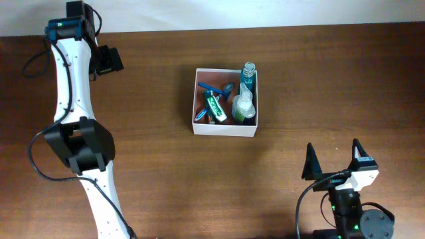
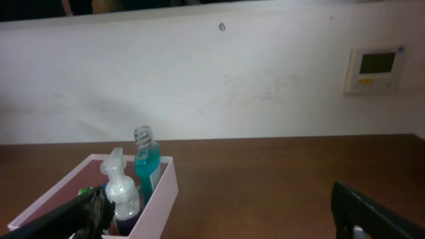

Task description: Pack container

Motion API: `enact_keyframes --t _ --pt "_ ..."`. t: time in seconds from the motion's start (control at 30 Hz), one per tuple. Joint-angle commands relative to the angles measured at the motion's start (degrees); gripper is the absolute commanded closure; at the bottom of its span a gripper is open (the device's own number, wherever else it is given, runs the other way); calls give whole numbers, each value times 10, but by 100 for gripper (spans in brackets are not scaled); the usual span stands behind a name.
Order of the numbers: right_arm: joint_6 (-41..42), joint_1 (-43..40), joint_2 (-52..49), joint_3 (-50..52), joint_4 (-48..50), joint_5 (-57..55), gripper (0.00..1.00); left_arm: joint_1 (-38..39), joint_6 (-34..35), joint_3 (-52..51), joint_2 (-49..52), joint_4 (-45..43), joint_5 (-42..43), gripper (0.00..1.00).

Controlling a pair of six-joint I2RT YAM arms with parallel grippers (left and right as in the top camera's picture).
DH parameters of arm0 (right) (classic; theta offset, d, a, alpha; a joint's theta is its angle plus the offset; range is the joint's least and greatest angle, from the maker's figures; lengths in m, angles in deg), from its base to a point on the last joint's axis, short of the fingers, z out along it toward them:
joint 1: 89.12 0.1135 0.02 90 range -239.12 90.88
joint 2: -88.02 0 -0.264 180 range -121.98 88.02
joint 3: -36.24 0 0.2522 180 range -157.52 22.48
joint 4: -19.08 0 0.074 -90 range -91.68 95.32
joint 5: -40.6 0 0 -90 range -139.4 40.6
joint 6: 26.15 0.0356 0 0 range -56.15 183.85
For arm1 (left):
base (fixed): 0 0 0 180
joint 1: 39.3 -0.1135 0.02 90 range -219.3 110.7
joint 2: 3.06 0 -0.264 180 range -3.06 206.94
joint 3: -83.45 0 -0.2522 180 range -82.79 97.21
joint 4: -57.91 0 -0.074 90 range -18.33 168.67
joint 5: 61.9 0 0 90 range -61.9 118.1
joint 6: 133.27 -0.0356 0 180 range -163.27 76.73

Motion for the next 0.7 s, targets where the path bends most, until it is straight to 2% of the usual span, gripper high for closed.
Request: enact_keyframes --t 0.0,0.37,0.67 --pt "-4 3 3 26 30 -5 2 -2 -3 -2 -10 0 -3 1" --pt "-4 3 3 105 188 -9 2 -2 -3 -2 -10 0 -3 1" --pt "-4 3 3 125 202 3 2 -2 -3 -2 -10 0 -3 1"
